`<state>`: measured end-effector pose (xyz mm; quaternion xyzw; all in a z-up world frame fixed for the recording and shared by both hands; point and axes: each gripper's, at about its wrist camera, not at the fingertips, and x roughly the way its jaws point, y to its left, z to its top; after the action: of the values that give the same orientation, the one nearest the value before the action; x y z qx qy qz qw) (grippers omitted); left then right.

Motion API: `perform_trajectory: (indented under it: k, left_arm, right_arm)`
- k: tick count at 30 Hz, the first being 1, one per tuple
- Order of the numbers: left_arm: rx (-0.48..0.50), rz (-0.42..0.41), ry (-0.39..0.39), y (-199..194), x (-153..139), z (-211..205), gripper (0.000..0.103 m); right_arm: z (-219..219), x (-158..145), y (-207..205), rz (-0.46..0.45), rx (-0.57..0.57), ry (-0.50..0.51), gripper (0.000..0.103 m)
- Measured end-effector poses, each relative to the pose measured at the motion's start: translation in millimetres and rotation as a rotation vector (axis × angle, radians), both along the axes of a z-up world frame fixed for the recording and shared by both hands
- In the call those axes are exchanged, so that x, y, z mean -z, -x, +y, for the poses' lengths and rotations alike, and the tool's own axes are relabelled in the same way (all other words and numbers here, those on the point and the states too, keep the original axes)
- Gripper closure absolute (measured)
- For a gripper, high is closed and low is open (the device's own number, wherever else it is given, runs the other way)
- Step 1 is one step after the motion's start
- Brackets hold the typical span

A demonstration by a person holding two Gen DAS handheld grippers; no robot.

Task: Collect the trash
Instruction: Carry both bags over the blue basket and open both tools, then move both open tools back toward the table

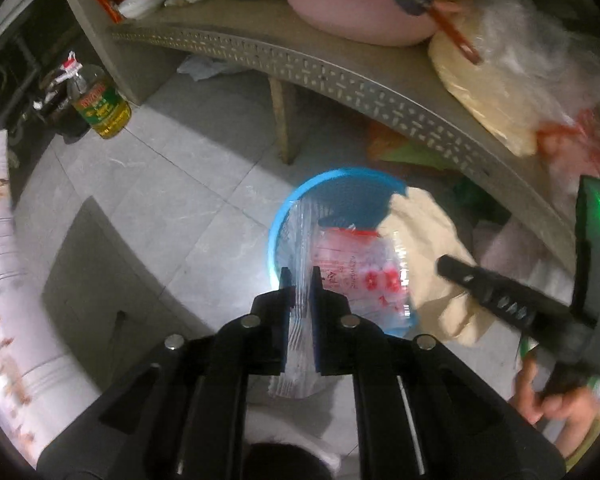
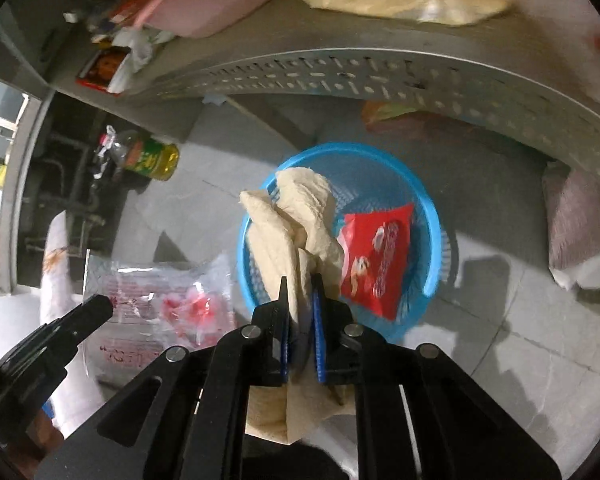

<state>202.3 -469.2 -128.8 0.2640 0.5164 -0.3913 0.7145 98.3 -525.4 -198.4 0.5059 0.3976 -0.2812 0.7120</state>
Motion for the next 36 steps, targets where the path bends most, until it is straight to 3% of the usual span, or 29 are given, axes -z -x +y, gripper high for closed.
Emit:
perform_trajectory:
  k: [1, 2, 3, 6, 12, 20, 30, 36]
  left_arm:
    - [-0.016, 0.009, 0.006, -4.6, 5.5, -5.7, 0.078]
    - [-0.047, 0.002, 0.009, -10.0, 10.5, -10.8, 0.061]
    - [-0.068, -0.009, 0.01, -12.4, 13.2, -14.0, 0.05]
    - [-0.102, -0.013, 0.014, -19.5, 18.1, -19.7, 0.049]
    - [-0.08, -0.045, 0.041, -17.7, 2.8, -5.2, 0.046]
    - [-0.098, -0.035, 0.164, -26.6, -45.2, 35.0, 0.046]
    - [-0.107, -0.11, 0.341, 1.5, -138.2, 132.0, 0.042]
    - [-0.098, -0.145, 0.415, 43.7, -167.0, 214.2, 0.033]
  right_arm:
    - [-3.5, 4.7, -8.1, 0.004, -0.008, 0.0, 0.084]
    - [-8.9, 14.3, -18.3, 0.023, -0.017, -0.005, 0.07]
    - [-11.0, 20.6, -22.9, 0.036, -0.02, -0.007, 0.057]
    - [-11.5, 35.4, -28.0, 0.056, -0.014, -0.007, 0.056]
    - [-7.0, 40.3, -14.8, 0.029, 0.032, -0.022, 0.051]
    - [3.5, 24.0, -3.9, 0.026, 0.02, 0.013, 0.05]
    - [41.0, -0.3, 17.4, -0.015, -0.018, 0.014, 0.046]
    - [82.8, -36.0, 34.4, -0.073, -0.087, 0.031, 0.041]
